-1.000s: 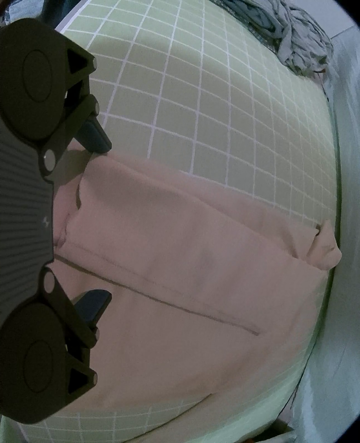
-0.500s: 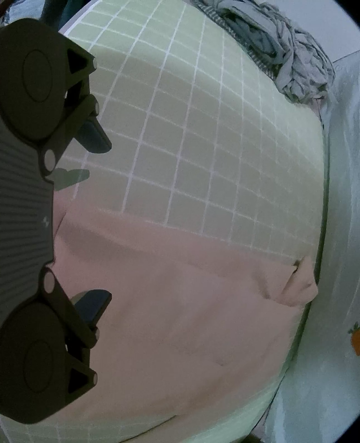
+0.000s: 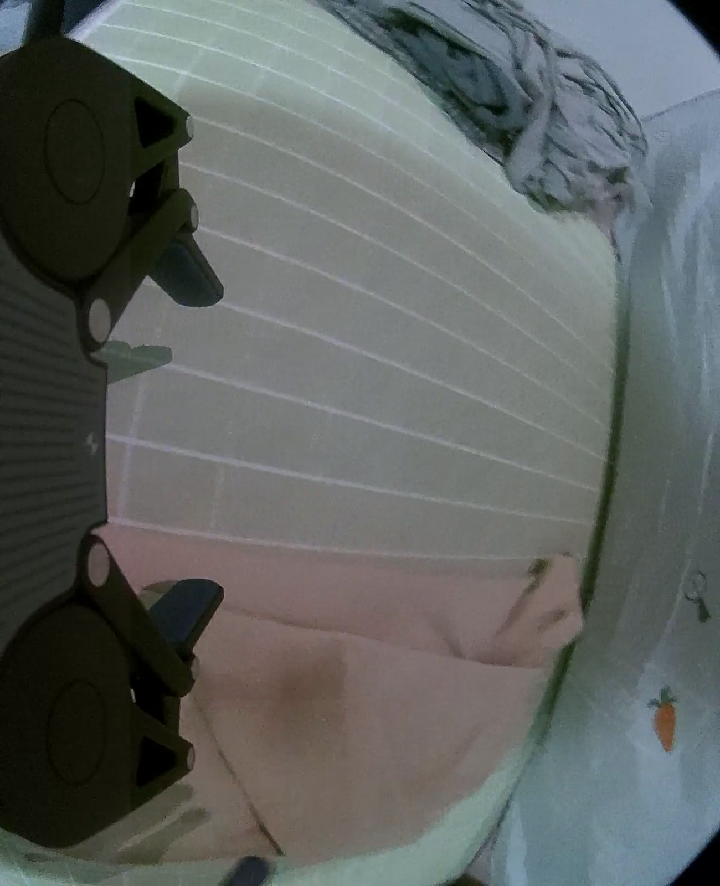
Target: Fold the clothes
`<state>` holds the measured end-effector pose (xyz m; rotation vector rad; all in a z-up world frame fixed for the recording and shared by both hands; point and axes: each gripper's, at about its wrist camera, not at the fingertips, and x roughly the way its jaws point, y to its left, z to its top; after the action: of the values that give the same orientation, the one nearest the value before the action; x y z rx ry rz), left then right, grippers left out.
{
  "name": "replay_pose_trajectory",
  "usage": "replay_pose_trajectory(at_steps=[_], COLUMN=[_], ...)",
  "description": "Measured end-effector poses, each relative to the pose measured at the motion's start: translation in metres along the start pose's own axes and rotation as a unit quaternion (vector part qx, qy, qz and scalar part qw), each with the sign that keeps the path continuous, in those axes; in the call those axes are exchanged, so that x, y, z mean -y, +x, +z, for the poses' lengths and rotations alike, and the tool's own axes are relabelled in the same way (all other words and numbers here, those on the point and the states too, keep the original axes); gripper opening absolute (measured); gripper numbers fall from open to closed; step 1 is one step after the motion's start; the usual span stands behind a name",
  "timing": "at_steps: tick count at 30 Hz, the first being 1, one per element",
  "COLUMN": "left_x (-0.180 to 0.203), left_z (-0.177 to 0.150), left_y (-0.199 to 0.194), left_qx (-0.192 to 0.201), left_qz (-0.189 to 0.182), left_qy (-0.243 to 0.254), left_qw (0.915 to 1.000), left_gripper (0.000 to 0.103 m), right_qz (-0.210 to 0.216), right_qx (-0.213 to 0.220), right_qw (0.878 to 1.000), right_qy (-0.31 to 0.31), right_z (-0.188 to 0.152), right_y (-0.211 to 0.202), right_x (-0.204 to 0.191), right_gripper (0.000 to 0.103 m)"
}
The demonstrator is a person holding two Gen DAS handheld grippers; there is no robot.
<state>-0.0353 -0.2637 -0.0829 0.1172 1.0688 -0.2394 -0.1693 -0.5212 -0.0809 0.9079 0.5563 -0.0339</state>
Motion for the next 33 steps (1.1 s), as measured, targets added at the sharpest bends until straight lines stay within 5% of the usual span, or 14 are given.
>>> replay_pose_trajectory(at_steps=[4, 7, 10, 18, 21, 23, 26, 33], left_x=[0.01, 0.02, 0.029, 0.051, 0.059, 0.062, 0.061, 0.054], left_z=[0.004, 0.004, 0.006, 0.018, 0.021, 0.022, 0.022, 0.025], left_y=[0.004, 0.007, 0.011, 0.029, 0.035, 0.036, 0.034, 0.023], left_qx=[0.002, 0.003, 0.007, 0.01, 0.006, 0.008, 0.015, 0.044], left_qz=[-0.025, -0.046, -0.071, -0.098, -0.107, -0.106, -0.11, -0.119], left_qy=[0.01, 0.015, 0.012, 0.03, 0.039, 0.047, 0.047, 0.046], left_qw=[0.9996, 0.9988, 0.9974, 0.9947, 0.9935, 0.9933, 0.9927, 0.9909], left_gripper=[0.103, 0.102, 0.094, 0.061, 0.042, 0.015, 0.007, 0.005], right_qz=[-0.153, -0.289, -0.351, -0.371, -0.378, -0.382, -0.378, -0.367], right_qx=[0.025, 0.021, 0.013, -0.028, -0.04, -0.047, -0.051, -0.053], right_qw=[0.985, 0.948, 0.924, 0.913, 0.908, 0.906, 0.908, 0.913], right_qy=[-0.07, -0.13, -0.152, -0.168, -0.176, -0.177, -0.172, -0.172], right_z=[-0.003, -0.005, -0.006, -0.016, -0.019, -0.019, -0.015, -0.009], right_y=[-0.015, -0.021, -0.026, -0.03, -0.03, -0.029, -0.029, -0.021], right_x=[0.005, 0.014, 0.023, 0.04, 0.045, 0.049, 0.055, 0.057], right_gripper=[0.091, 0.092, 0.092, 0.093, 0.093, 0.093, 0.093, 0.093])
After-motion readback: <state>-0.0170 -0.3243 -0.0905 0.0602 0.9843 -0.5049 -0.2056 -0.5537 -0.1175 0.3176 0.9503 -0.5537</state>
